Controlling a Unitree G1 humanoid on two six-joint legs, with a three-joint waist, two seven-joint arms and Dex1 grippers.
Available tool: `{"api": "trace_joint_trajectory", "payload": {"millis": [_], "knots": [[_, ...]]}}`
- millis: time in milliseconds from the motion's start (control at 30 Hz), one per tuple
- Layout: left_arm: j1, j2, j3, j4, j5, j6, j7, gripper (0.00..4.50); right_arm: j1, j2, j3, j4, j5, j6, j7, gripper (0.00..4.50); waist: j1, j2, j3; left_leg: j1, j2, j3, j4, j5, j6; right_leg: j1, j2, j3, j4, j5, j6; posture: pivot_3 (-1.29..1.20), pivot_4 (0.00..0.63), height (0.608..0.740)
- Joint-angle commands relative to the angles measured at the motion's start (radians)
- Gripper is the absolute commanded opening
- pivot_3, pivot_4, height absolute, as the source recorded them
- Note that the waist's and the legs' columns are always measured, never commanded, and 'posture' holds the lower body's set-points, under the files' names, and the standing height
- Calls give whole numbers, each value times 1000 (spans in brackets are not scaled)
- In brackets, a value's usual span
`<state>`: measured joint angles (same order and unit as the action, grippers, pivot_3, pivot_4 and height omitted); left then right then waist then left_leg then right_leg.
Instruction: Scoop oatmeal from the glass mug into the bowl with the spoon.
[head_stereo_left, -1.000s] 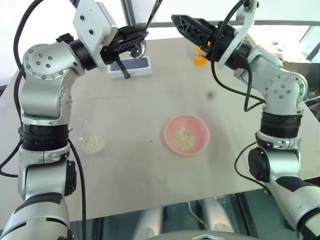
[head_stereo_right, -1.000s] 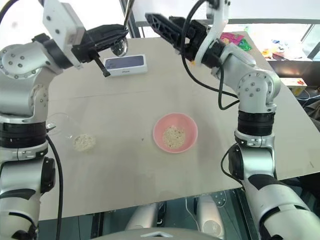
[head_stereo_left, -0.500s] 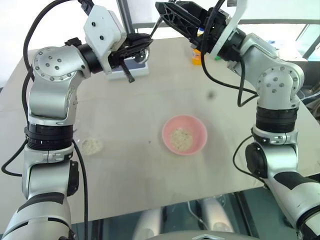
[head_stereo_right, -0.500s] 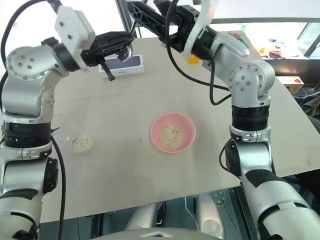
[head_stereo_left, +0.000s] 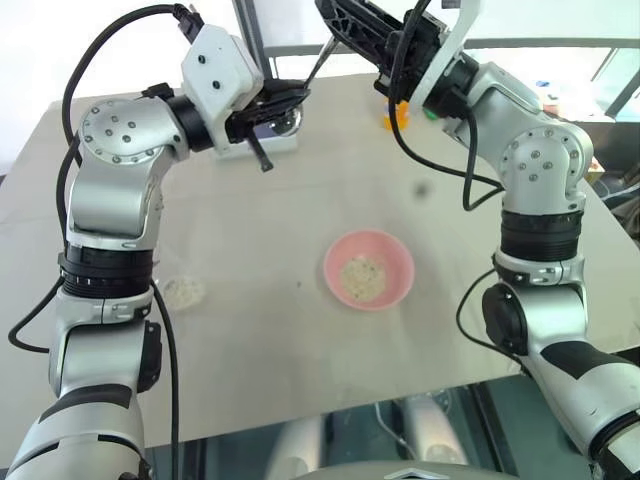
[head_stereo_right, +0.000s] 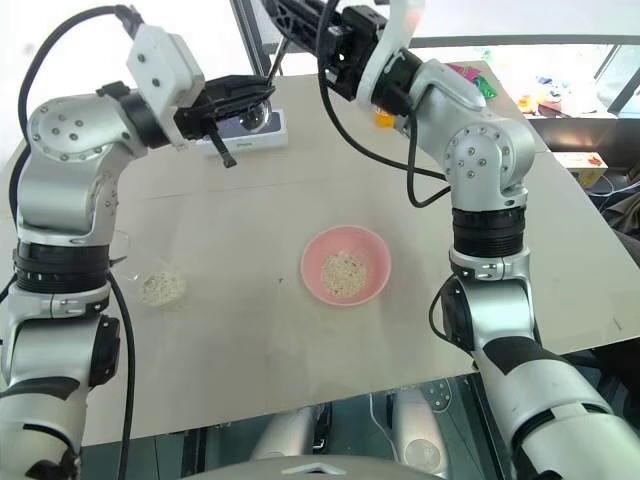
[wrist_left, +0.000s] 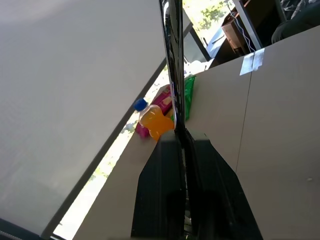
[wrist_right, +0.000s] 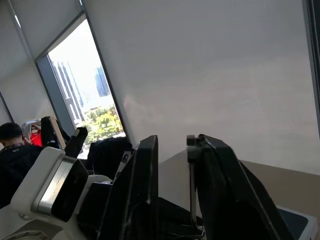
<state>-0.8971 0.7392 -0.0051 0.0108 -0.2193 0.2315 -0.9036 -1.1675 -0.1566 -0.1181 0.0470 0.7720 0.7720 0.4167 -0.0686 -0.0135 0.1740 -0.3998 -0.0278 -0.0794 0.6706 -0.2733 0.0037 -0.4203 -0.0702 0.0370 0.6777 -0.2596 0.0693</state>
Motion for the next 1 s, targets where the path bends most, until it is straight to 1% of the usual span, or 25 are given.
{"api": "trace_joint_trajectory", "payload": {"millis": [33,167,300,367,400,433,500,600,700,767,867,933,1000], "knots": [[-31,3,26,-22,-4,-20,3,0,-28,-7,-15,-22,13,-14,22,39,1,0,0,0,0,0,0,0,0,0,0,0,0,0,0,0,150,740],[-36,-15,36,-24,-17,-27,10,0,-22,-12,-19,-17,3,-12,24,39,0,0,0,0,0,0,0,0,0,0,0,1,0,0,0,0,150,740],[-35,-39,58,-55,-59,-13,6,0,-24,-16,-32,-1,-6,-8,7,39,0,0,0,0,0,0,0,0,0,0,0,1,0,0,0,0,150,740],[-39,-45,75,-58,-71,-13,13,644,-34,-14,-49,13,-1,-6,-6,0,0,0,0,0,0,1,0,0,0,0,0,1,0,0,0,0,150,740],[-40,-48,80,-58,-71,-24,19,1087,-39,-12,-59,20,2,-5,-15,0,-1,0,0,0,0,1,0,0,0,-1,0,1,0,0,0,0,150,740],[-45,-54,87,-58,-70,-32,32,1358,-45,-9,-72,30,9,-6,-26,0,0,0,0,0,0,1,0,0,0,-1,0,1,0,0,0,0,150,740],[-50,-62,101,-63,-74,-52,48,2267,-53,-7,-96,48,22,-5,-43,0,1,0,0,0,0,1,0,0,0,-1,0,1,0,0,0,0,150,740],[-48,-66,140,-84,-110,-59,58,2267,-56,-16,-156,98,39,-13,-79,0,1,0,0,0,0,1,0,0,0,-1,0,1,0,0,0,0,150,740],[-24,-59,215,-139,-204,6,75,2267,-64,-43,-226,178,34,-23,-140,0,1,0,0,0,0,1,0,0,0,-1,0,2,0,0,0,0,150,740],[7,-51,313,-215,-294,86,140,2267,-56,-88,-255,237,7,-27,-174,0,1,0,0,0,0,2,0,0,0,-1,0,3,0,0,0,0,150,740],[53,-33,460,-304,-354,187,294,2267,-29,-145,-274,288,-26,-49,-168,0,-1,0,0,-1,1,3,0,0,0,-2,0,4,0,0,0,0,150,740],[110,-7,565,-343,-377,243,367,2267,-18,-174,-288,311,-32,-58,-160,0,-4,0,0,-1,2,3,-1,0,0,-2,0,4,0,0,0,0,150,740],[199,21,682,-376,-426,295,392,2267,-15,-202,-298,341,-46,-74,-154,0,-7,0,0,0,2,4,-1,0,0,-3,0,6,0,0,0,0,150,740]]}}
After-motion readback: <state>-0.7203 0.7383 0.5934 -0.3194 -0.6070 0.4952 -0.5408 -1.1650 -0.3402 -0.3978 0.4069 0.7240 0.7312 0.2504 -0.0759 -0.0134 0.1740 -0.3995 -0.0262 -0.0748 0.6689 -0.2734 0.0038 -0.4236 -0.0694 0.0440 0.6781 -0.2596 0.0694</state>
